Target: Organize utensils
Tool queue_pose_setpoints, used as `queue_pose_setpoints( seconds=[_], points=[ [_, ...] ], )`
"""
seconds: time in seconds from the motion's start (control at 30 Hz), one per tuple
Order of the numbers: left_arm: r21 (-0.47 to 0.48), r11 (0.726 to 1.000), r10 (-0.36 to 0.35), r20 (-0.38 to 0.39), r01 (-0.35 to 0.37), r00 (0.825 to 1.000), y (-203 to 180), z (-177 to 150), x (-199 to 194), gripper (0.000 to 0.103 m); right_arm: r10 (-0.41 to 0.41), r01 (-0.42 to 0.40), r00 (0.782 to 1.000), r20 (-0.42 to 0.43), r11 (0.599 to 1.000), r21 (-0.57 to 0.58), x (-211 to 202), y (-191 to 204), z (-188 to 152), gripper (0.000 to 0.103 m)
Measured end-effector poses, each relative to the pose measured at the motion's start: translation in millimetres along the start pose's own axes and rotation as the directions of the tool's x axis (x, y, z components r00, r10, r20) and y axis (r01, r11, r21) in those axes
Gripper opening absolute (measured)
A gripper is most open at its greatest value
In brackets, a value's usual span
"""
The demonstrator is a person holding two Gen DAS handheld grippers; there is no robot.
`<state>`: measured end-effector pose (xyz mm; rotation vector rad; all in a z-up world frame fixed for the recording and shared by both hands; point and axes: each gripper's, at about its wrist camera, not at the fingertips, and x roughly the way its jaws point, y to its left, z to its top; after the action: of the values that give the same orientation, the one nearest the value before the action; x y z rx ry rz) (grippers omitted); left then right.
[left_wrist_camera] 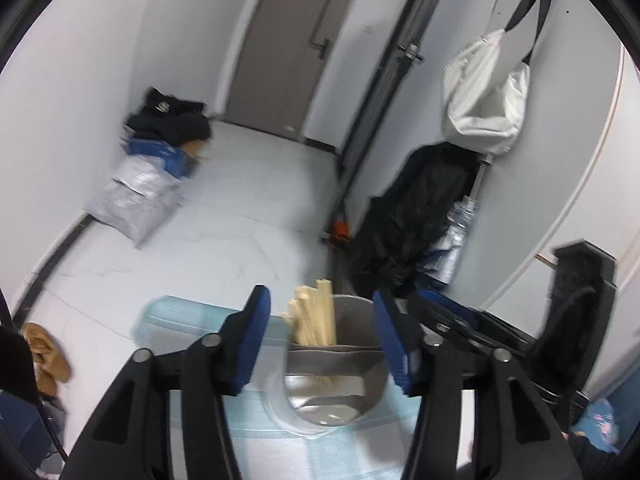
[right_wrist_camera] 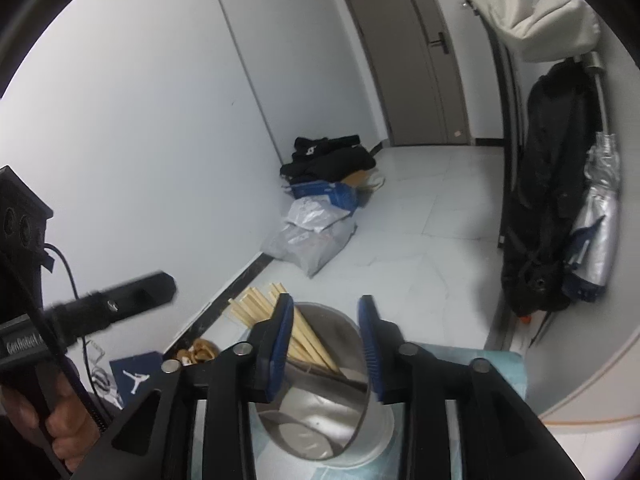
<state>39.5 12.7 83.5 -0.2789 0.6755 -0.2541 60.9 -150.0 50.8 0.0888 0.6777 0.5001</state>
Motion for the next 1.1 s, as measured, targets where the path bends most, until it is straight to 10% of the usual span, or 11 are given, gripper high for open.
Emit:
queue_pose_setpoints(
  seconds=[0.4, 0.53, 1.1],
  points=[
    [-0.013, 0.992, 0.126, 0.085, -0.125, 0.988, 2.5, -15.3, -42.8, 0.064, -0.046, 0.056, 0.985, 0.164, 0.997, -0.055, -72.4, 43.7, -31.9, 0.050],
    [0.001, 0.990, 0.136, 0.139, -0.138, 0.981, -0.2, -27.2, -56.3, 0.084, -0.074, 0.094, 0.973, 0.221, 0.992, -0.081, -92.3, 62.1, -47.3, 0.063],
    [0.048, 0.975, 0.199, 0.249, -0.218, 0.948, 6.1, -77.2, -69.3, 0.097, -0.164, 0.203, 0.932, 0.324, 0.975, -0.092, -124.7, 84.0, -110.0, 0.093]
  ],
)
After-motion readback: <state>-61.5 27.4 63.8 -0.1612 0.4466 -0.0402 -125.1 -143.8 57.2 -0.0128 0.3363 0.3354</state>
